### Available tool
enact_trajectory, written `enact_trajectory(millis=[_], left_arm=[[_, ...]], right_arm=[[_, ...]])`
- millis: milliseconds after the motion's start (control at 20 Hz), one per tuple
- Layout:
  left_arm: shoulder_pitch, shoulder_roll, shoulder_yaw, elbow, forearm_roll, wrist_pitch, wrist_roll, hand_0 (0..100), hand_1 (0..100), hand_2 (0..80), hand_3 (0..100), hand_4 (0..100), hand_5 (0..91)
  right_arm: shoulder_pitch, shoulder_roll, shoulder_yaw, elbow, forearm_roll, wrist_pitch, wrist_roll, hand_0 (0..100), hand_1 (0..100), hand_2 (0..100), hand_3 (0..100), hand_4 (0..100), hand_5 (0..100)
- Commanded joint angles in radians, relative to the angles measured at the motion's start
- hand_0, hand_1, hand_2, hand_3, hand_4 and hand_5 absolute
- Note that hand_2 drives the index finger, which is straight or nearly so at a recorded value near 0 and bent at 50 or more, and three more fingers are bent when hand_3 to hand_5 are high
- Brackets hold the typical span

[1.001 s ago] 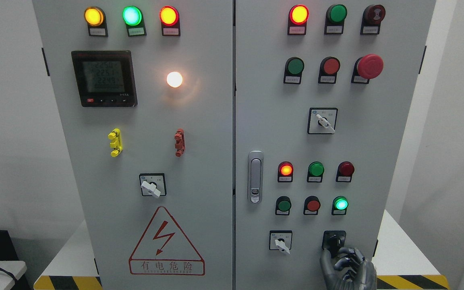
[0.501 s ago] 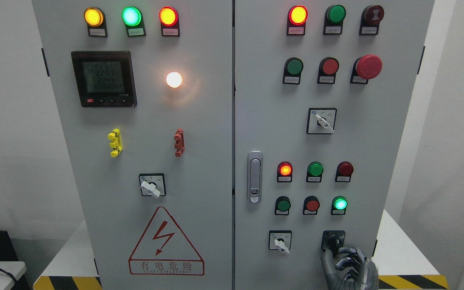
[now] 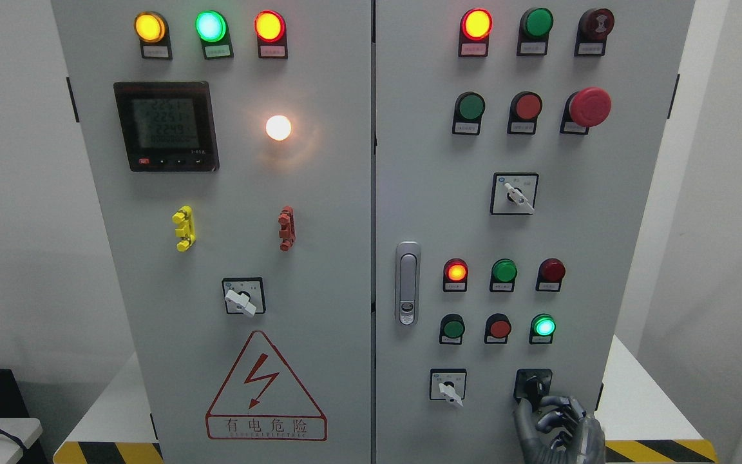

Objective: Trip black knob to open circuit

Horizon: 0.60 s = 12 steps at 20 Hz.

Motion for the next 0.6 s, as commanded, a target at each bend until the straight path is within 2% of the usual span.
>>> enact_trajectory(millis=[0, 551], left_arm=[[-0.008, 0.000, 0.000, 0.000, -0.034, 0.000, 0.000, 12, 39, 0.0, 0, 0, 0.0], [-0.008, 0.000, 0.000, 0.000, -0.032, 0.000, 0.000, 12, 39, 0.0, 0, 0, 0.0]], right_arm=[[0.000, 0.000, 0.000, 0.008, 0.020, 0.000, 0.005, 46, 79, 57, 84, 82, 92], [-0.001, 0.000, 0.000, 0.011, 0.037, 0.000, 0.004, 45, 79, 57, 85, 82, 92]])
